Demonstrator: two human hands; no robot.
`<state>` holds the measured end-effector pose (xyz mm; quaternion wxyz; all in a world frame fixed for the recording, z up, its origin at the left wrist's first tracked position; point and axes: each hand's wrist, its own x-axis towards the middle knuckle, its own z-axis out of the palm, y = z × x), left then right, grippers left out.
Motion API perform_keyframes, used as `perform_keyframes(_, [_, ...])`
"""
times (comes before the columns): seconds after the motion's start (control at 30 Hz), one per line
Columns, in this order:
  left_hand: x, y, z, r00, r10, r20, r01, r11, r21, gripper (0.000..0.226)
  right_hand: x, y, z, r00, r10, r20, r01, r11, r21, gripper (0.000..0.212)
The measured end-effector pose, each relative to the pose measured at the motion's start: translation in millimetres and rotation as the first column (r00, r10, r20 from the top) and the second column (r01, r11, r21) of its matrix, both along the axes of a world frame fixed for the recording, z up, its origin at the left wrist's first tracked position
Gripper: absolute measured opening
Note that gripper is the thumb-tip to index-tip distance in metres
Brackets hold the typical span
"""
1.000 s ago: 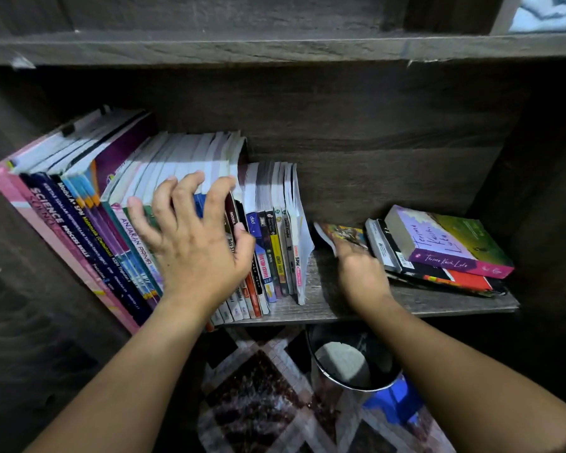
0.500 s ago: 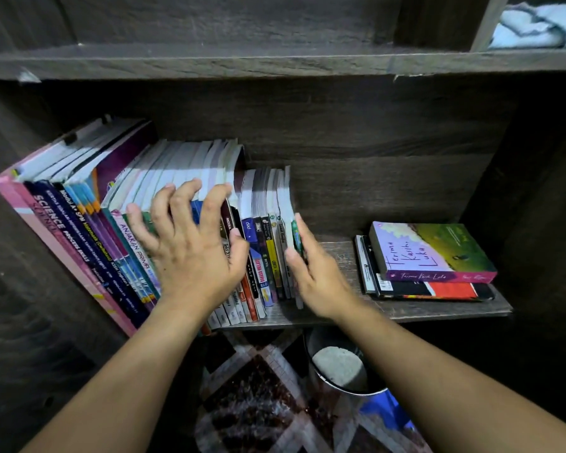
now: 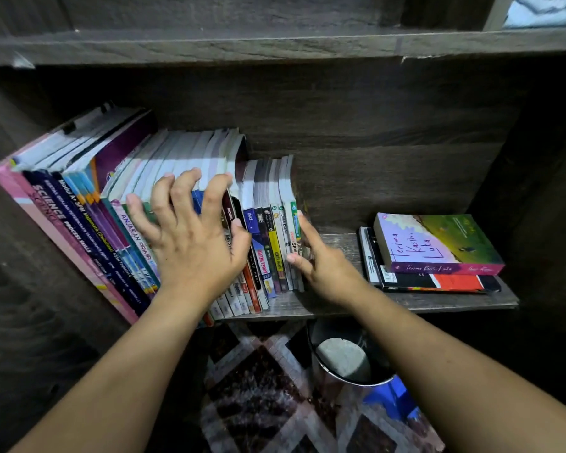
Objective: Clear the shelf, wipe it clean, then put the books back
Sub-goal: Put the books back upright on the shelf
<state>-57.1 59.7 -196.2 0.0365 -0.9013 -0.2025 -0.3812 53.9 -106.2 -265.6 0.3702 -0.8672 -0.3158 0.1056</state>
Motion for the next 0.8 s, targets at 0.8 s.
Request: perform_keyframes(0.8, [1,-1,-1,1.0,0.016,0.005,-0.016,1.0,0.012,0.059,76,-123,-14,0.905,-0.098,0.413,0.347,0.732,-0.586,0.083])
